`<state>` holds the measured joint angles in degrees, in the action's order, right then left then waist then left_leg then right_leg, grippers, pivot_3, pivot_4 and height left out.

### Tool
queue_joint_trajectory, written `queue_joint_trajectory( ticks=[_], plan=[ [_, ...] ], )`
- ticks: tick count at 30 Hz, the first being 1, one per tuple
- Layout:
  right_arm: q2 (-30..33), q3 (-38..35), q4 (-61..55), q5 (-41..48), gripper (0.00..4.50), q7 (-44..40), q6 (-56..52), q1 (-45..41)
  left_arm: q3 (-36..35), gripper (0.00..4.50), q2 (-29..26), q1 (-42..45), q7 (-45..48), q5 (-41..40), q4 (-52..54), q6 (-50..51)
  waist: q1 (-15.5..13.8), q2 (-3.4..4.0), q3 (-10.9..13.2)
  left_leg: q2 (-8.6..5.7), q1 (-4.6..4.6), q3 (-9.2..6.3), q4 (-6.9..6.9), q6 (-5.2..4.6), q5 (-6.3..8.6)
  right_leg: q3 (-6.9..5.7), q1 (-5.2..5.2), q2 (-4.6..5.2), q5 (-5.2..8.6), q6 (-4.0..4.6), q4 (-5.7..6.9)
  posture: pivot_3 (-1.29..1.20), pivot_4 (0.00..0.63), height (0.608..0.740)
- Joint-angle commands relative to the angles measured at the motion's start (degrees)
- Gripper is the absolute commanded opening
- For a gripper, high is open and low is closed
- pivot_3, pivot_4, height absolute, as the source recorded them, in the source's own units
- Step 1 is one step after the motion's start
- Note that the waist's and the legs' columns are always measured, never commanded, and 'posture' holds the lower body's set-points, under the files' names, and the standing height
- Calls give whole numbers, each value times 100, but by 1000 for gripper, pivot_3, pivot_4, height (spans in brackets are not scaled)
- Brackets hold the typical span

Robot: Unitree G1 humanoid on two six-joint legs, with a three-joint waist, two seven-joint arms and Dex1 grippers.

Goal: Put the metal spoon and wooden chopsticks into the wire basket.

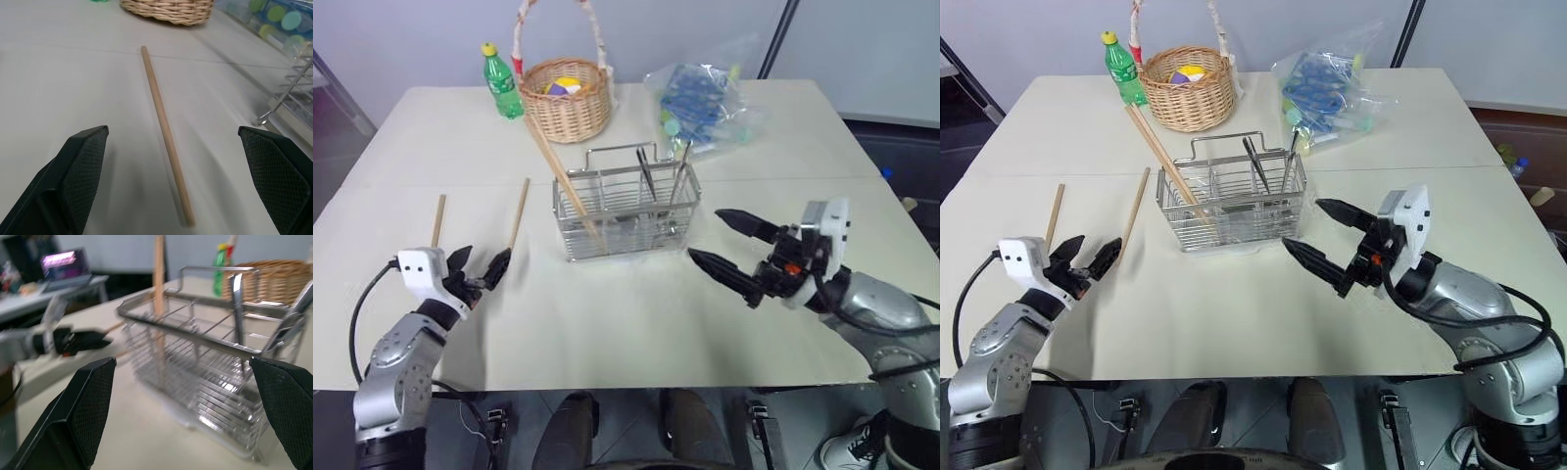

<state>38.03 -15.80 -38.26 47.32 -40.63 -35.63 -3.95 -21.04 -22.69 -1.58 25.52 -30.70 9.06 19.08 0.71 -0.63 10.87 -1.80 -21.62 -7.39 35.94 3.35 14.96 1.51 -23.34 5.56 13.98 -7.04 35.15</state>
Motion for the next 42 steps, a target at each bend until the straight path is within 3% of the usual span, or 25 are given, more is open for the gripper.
queue_joint_trajectory(
  ticks=[1,5,16,22,33,42],
  plan=[
    [303,-117,-164,-148,4468,-576,443,135,-15,4500,38,80,-52,69,-13,-140,-3,-1,0,1,1,0,0,0,0,-1,0,0,-1,-2,0,0,150,740],
    [536,-150,-38,-204,4468,-932,658,252,27,4500,80,193,-108,164,-133,-172,-10,-2,-1,0,1,0,2,0,0,-1,2,0,-6,-12,0,0,150,740],
    [538,-73,110,-221,4468,-832,657,40,178,4500,119,819,-1055,977,-492,-66,-12,-5,0,-1,1,-1,4,0,0,-1,5,0,-10,-19,0,0,150,740],
    [485,-11,116,-272,4468,-773,683,29,174,4500,11,1221,-1586,1046,-490,974,-12,-7,0,-1,2,-2,7,0,0,-2,7,0,-11,-20,2,0,150,740],
    [323,167,207,-405,4468,-606,763,-59,174,4500,-48,2055,-1542,889,-68,1210,-1,-10,1,-2,3,-2,6,1,0,-2,6,0,-11,-22,4,0,150,740],
    [304,219,243,-414,4468,-577,760,-173,865,4500,-132,3227,-2216,1503,-675,2633,-12,-20,7,-8,4,-7,12,1,0,-2,13,0,-13,-27,5,0,150,740]
  ],
)
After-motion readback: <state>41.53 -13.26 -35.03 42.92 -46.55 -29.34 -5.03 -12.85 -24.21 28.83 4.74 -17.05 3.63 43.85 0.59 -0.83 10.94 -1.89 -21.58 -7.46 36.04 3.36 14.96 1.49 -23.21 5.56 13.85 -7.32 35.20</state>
